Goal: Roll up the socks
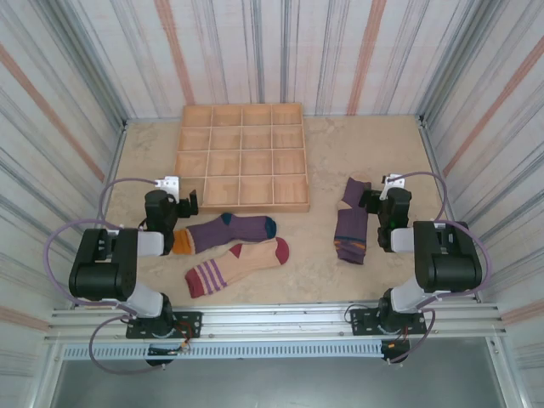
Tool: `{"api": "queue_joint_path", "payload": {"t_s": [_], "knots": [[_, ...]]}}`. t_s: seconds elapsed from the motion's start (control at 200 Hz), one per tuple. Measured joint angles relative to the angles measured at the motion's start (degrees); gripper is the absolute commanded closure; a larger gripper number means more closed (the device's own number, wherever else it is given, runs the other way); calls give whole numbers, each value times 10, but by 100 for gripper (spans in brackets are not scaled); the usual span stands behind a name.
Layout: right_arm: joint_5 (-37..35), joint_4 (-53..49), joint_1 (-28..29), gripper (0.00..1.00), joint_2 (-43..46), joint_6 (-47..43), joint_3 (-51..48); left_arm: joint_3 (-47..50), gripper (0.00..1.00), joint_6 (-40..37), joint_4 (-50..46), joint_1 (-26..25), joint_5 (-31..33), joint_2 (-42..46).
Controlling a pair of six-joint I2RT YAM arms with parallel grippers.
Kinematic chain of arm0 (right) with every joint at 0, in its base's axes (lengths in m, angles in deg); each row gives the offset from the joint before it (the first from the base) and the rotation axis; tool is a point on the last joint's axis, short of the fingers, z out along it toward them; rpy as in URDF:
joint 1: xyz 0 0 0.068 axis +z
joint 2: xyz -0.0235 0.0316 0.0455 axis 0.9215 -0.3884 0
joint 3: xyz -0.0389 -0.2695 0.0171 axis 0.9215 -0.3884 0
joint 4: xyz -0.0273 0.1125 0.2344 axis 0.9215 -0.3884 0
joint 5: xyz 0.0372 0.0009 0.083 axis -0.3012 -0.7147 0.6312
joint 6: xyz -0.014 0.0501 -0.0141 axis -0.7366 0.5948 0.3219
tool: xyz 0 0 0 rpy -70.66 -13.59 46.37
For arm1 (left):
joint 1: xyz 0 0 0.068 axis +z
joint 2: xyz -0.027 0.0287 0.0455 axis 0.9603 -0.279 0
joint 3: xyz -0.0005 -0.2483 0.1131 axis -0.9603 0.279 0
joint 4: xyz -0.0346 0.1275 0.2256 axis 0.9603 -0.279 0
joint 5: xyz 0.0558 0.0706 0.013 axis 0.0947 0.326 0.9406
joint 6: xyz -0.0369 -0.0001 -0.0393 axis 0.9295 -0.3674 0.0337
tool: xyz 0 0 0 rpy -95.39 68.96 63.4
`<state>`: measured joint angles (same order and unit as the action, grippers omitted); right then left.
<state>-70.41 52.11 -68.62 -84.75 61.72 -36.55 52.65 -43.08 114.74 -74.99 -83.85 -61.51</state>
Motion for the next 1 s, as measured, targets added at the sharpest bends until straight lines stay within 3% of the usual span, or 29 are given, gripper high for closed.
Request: {"api": "queue_joint_path", "payload": {"t_s": [0.696, 1.002], "knots": [[1, 0, 0, 1, 0, 0, 0, 0, 1, 0, 0, 0, 0, 0], [-2, 0, 0, 1, 0, 0, 0, -1, 1, 0, -5, 11, -30, 0]]}}
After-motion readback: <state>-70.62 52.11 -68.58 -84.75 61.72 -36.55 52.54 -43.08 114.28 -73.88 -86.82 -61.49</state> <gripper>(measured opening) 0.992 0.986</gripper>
